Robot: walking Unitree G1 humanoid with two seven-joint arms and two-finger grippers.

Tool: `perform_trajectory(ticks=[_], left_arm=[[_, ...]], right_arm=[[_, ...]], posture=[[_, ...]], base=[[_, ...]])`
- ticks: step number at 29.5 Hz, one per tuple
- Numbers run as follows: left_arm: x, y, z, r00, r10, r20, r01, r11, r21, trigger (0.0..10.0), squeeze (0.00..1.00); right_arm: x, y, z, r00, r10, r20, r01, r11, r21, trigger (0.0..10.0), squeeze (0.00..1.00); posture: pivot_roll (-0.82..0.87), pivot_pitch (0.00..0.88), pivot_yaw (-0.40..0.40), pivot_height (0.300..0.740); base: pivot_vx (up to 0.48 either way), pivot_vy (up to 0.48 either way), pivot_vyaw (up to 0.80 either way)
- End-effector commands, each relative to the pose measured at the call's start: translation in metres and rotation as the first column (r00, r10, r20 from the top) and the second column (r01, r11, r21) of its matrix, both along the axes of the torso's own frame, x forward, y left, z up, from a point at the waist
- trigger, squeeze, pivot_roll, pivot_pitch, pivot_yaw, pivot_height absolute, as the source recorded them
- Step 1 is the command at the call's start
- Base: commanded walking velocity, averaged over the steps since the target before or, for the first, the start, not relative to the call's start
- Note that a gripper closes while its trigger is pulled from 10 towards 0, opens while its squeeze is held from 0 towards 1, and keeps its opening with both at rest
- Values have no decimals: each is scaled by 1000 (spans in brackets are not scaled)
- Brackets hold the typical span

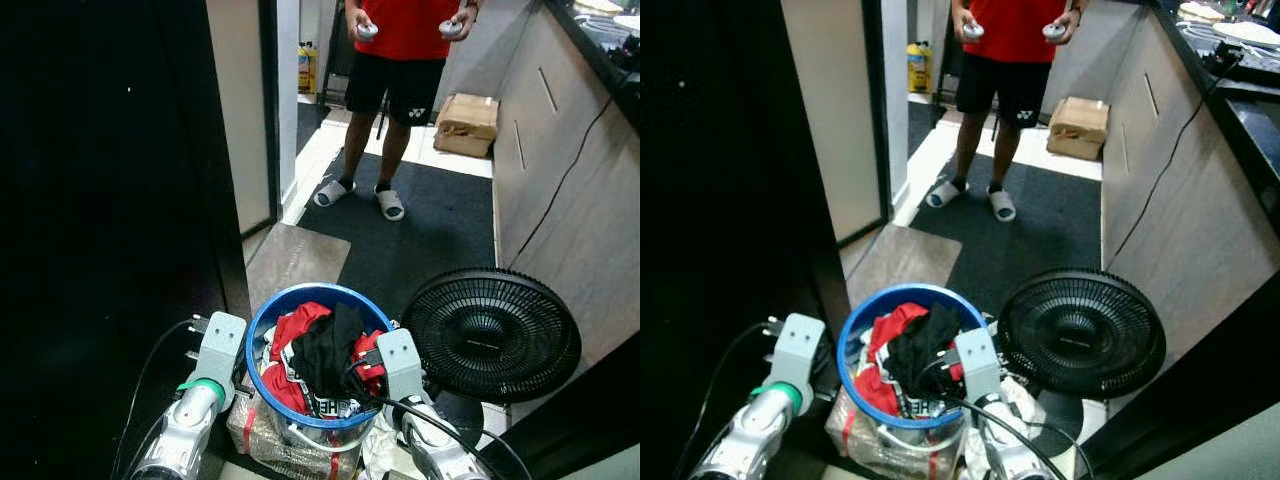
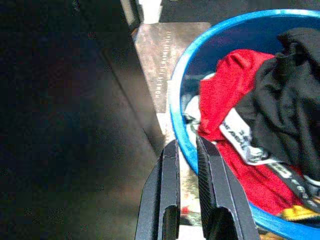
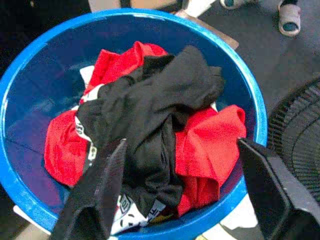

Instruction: Clothes washing

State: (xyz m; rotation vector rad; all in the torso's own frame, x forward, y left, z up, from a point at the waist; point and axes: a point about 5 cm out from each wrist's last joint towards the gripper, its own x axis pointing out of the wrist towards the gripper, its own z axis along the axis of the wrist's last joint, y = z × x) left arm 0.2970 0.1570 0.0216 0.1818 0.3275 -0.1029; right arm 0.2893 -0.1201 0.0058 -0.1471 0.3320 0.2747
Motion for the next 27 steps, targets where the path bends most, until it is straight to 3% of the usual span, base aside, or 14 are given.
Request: perform_trajectory(ticks=[1,4,5,8,9,18,25,27], left_arm=[[-5,-1,-6,999,23,-24,-23,1000,-14,10000,0],[-6,-3,-7,999,26,-25,-27,1000,-17,10000,0],[-6,-5,-8,999,25,-28,-25,1000,-16,10000,0],[-8,-5,-9,999,23,-29,-23,1000,-15,10000,0],[-9,-5,-10,999,22,-36,-22,1000,-12,10000,0],[-6,-6,-12,998,12,-55,-12,1000,7,10000,0],[-3,-8,-9,999,25,-41,-25,1000,2,10000,0],[-4,-8,-8,999,27,-36,-27,1000,1,10000,0]], right_arm=[[0,-3,-1,1000,5,-11,-5,1000,2,0,0],[1,-5,-1,1000,11,-11,-11,1000,-6,0,0],[1,-6,-1,1000,10,-13,-10,1000,-10,2235,0],[1,-6,-1,1000,8,-16,-8,1000,-12,2235,0],[1,-7,-2,1000,1,-20,-1,1000,-14,10000,0],[0,-6,-2,1000,-10,-9,9,999,-40,10000,0],[5,5,8,995,71,65,-67,996,-62,10000,0],[6,6,10,994,78,74,-74,995,-62,10000,0]], posture=[[99,0,-36,740],[98,0,-41,740],[99,0,-42,740],[98,0,-43,740],[97,0,-42,740],[82,0,-30,740],[84,3,-45,740],[84,56,-50,740]], base=[[0,0,0],[0,0,0],[0,0,0],[0,0,0],[0,0,0],[0,0,0],[0,0,0],[0,0,0]])
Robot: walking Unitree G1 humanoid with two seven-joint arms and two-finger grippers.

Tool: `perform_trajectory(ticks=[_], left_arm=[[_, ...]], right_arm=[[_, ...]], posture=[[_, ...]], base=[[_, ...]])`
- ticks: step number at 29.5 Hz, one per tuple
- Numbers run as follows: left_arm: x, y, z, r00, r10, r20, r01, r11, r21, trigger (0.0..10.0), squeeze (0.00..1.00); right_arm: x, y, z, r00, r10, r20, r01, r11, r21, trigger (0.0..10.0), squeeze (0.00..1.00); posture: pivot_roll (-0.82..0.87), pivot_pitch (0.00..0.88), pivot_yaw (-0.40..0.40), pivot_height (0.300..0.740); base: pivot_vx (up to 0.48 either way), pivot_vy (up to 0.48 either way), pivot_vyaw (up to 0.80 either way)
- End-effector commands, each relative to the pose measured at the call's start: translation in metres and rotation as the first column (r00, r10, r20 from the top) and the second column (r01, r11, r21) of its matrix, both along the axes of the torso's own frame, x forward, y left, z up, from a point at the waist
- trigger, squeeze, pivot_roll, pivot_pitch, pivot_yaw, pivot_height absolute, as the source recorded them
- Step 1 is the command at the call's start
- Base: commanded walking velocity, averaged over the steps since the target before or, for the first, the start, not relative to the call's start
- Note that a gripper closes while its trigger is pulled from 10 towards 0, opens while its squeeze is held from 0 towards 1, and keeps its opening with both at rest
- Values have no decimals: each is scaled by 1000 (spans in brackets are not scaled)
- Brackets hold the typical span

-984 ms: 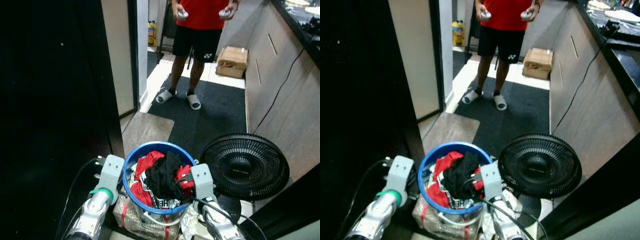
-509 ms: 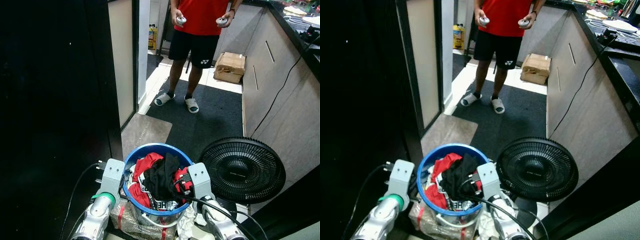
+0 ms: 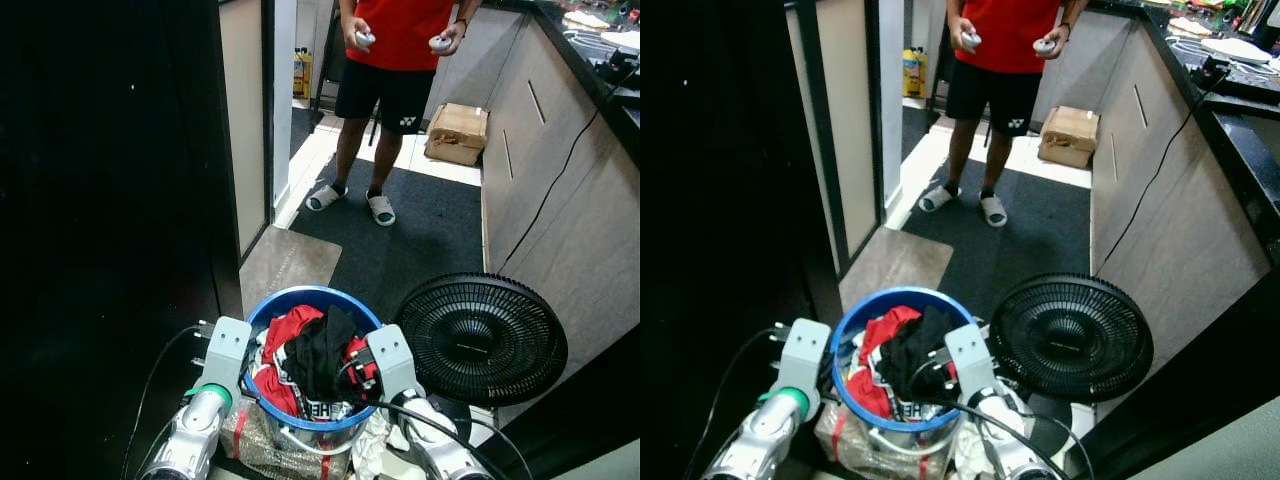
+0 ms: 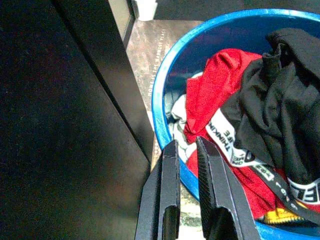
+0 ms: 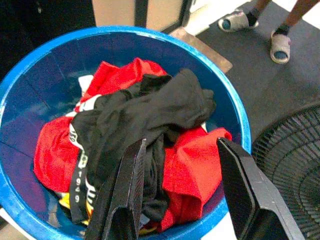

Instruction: Clothes washing

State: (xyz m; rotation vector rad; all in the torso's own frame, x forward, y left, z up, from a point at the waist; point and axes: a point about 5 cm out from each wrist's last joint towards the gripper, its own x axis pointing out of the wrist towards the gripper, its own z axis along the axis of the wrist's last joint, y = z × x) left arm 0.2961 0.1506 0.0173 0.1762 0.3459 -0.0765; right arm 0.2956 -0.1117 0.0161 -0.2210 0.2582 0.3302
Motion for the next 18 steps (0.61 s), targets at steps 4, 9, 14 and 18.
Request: perform_trajectory(ticks=[4,9,14,18], left_arm=[[-5,0,1,1000,3,2,-3,1000,-4,10000,0],[-2,7,9,1000,9,21,-9,1000,-1,10000,0],[4,15,18,999,15,46,-15,1000,-3,10000,1000],[6,15,19,999,15,48,-15,1000,-7,10000,1000]], right_arm=[[3,0,4,1000,5,15,-5,1000,6,10000,0],[4,6,5,1000,14,15,-14,1000,12,10000,0],[6,13,7,1000,21,18,-22,1000,22,10000,0],[7,13,8,1000,19,18,-20,1000,24,10000,0]], posture=[[95,144,-47,740],[108,223,-25,740],[110,231,-24,740],[110,231,-24,740]], base=[[0,0,0],[0,0,0],[0,0,0],[0,0,0]])
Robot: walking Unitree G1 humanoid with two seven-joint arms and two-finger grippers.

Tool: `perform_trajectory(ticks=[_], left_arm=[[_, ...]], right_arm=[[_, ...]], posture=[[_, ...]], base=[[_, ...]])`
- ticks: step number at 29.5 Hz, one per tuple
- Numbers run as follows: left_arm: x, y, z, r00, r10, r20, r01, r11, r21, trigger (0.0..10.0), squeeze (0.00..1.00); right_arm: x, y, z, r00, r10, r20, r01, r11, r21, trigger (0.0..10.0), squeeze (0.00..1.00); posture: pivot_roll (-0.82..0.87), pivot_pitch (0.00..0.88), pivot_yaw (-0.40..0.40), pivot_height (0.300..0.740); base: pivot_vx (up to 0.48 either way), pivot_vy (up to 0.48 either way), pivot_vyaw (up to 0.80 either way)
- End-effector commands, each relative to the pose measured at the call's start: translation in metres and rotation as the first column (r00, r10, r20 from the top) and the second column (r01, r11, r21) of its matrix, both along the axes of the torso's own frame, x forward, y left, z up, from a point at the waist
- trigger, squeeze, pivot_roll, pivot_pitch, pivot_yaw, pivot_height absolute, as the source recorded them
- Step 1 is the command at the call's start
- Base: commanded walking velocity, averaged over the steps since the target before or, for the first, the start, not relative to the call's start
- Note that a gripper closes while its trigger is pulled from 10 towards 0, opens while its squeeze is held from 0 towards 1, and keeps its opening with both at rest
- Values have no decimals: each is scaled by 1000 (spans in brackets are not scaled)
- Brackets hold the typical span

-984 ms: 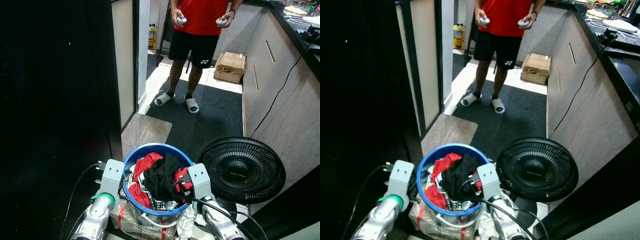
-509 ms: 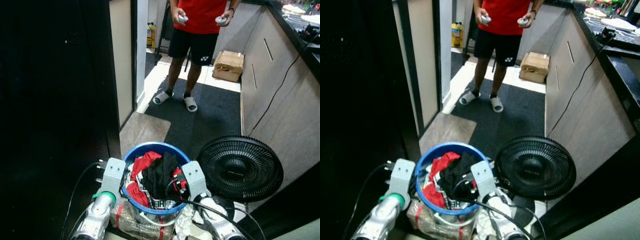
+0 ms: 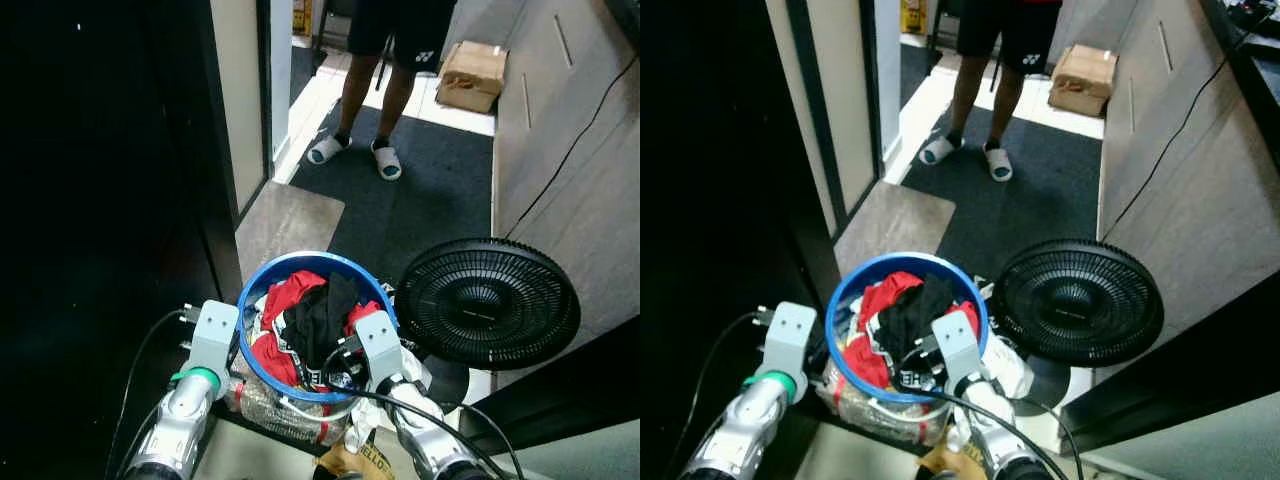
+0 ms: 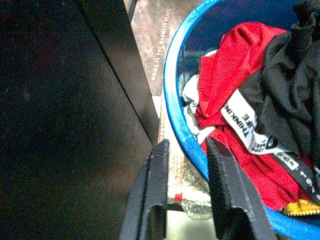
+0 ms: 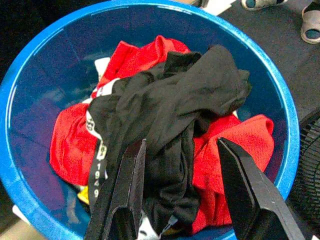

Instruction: Clothes washing

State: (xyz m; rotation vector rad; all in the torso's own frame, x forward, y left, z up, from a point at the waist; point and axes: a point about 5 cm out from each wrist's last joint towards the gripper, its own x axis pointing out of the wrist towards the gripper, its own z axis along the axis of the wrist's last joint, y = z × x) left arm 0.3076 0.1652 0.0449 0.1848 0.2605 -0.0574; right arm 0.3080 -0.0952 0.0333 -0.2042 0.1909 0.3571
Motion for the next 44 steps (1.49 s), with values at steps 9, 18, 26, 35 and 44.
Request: perform_trajectory(ticks=[9,18,26,35,44], left_arm=[[-10,-5,-16,997,8,-74,-9,1000,-4,10000,0],[-15,-11,-22,994,-7,-105,7,1000,-2,10000,1000],[-14,-12,-22,994,-10,-110,10,1000,-3,10000,827],[-14,-12,-21,994,2,-108,-2,1000,-3,10000,0],[-20,-11,-22,994,10,-108,-10,1000,-1,10000,0]], right_arm=[[-8,-5,-10,999,-6,-43,5,1000,-14,10000,0],[-8,-7,-11,999,-14,-46,13,1000,-21,10000,0],[-7,-6,-11,999,-12,-45,11,1000,-22,10000,0],[-8,-4,-11,999,2,-44,-3,1000,-26,10000,0],[-5,1,-8,999,13,-43,-14,1000,-23,10000,0]], posture=[[92,210,-34,740],[82,248,-30,740],[79,246,-29,740],[83,244,-43,740],[115,284,-44,740]], base=[[0,0,0],[0,0,0],[0,0,0],[0,0,0],[0,0,0]])
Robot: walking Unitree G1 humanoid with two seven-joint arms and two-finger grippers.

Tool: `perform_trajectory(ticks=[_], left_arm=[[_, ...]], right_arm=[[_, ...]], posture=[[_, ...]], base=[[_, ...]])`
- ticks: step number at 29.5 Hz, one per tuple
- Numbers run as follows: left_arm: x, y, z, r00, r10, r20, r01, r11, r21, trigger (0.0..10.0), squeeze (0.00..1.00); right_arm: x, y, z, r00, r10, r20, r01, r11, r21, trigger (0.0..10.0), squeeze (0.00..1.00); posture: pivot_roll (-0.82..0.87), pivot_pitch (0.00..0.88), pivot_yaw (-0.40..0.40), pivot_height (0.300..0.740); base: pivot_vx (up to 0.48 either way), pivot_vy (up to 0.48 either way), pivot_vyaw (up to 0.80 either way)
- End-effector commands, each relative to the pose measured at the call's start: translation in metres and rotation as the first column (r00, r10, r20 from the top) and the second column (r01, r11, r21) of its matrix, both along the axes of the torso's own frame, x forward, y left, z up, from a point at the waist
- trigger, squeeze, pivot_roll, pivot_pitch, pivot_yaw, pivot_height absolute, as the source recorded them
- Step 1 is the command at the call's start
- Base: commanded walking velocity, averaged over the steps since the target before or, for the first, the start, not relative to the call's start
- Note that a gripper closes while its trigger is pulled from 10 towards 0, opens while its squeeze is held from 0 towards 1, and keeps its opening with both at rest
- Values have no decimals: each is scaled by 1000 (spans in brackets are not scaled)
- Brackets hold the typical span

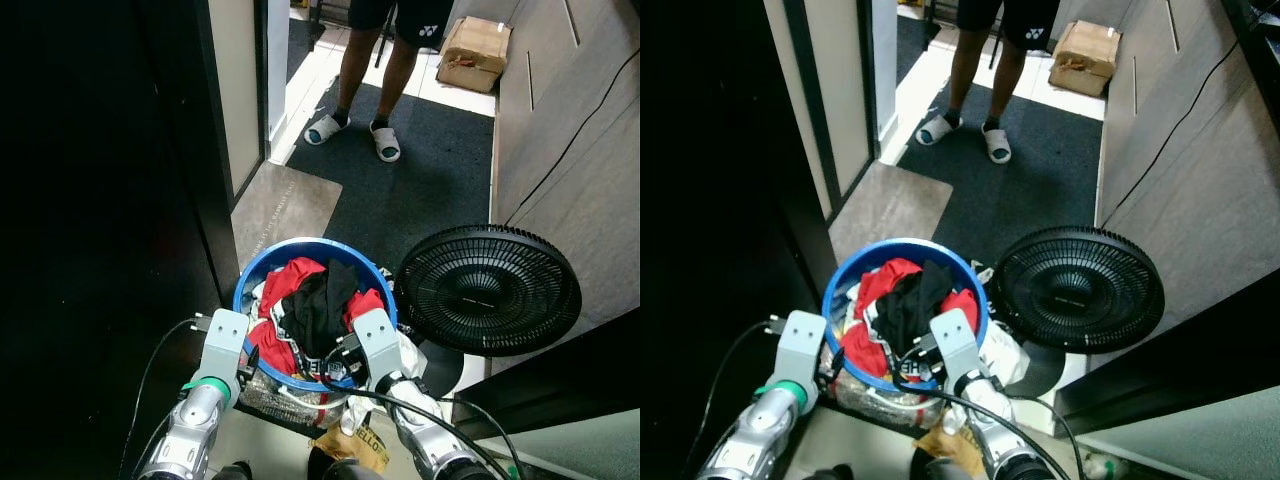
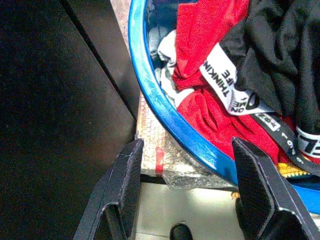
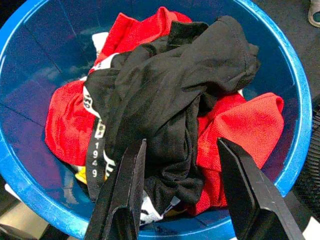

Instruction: Clothes washing

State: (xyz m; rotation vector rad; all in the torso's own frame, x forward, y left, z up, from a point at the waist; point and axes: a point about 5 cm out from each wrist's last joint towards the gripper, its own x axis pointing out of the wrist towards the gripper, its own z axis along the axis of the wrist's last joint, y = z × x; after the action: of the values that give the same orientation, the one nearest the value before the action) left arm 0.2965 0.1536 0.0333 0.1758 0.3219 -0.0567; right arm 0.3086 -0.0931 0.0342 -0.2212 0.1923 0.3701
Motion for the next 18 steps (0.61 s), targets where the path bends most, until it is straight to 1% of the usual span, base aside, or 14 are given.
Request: perform_trajectory(ticks=[1,3,4,6,7,10,16,18], left_arm=[[-9,2,-9,999,6,-45,-6,1000,6,10000,0],[-10,7,-5,999,17,-34,-16,1000,8,10000,0],[-10,7,-5,999,17,-34,-16,1000,8,10000,0],[-11,13,2,999,29,-15,-29,1000,11,10000,0],[-11,13,2,999,29,-15,-29,1000,11,10000,0],[-13,20,9,999,46,3,-46,999,12,10000,0],[-13,22,11,999,51,8,-51,999,12,10000,0],[-18,27,16,998,64,17,-65,998,16,10000,0]], right_arm=[[-5,0,-8,999,0,-41,0,1000,-6,10000,0],[-4,3,-7,999,5,-44,-6,1000,-5,10000,0],[-4,3,-7,999,5,-44,-6,1000,-5,10000,0],[-1,6,-6,999,8,-50,-8,1000,-7,10000,0],[-1,6,-6,999,8,-50,-8,1000,-7,10000,0],[2,6,-5,998,1,-66,-2,1000,-11,10000,0],[3,5,-5,997,-3,-73,2,1000,-13,10000,0],[7,4,-3,996,-8,-85,7,1000,-14,10000,0]], posture=[[115,284,-44,740],[143,320,-42,740],[143,320,-42,740],[162,344,-39,740],[162,344,-39,740],[178,363,-36,740],[178,363,-36,740],[211,397,-25,740]], base=[[0,0,0],[0,0,0],[0,0,0],[0,0,0],[0,0,0],[0,0,0],[0,0,0],[0,0,0]])
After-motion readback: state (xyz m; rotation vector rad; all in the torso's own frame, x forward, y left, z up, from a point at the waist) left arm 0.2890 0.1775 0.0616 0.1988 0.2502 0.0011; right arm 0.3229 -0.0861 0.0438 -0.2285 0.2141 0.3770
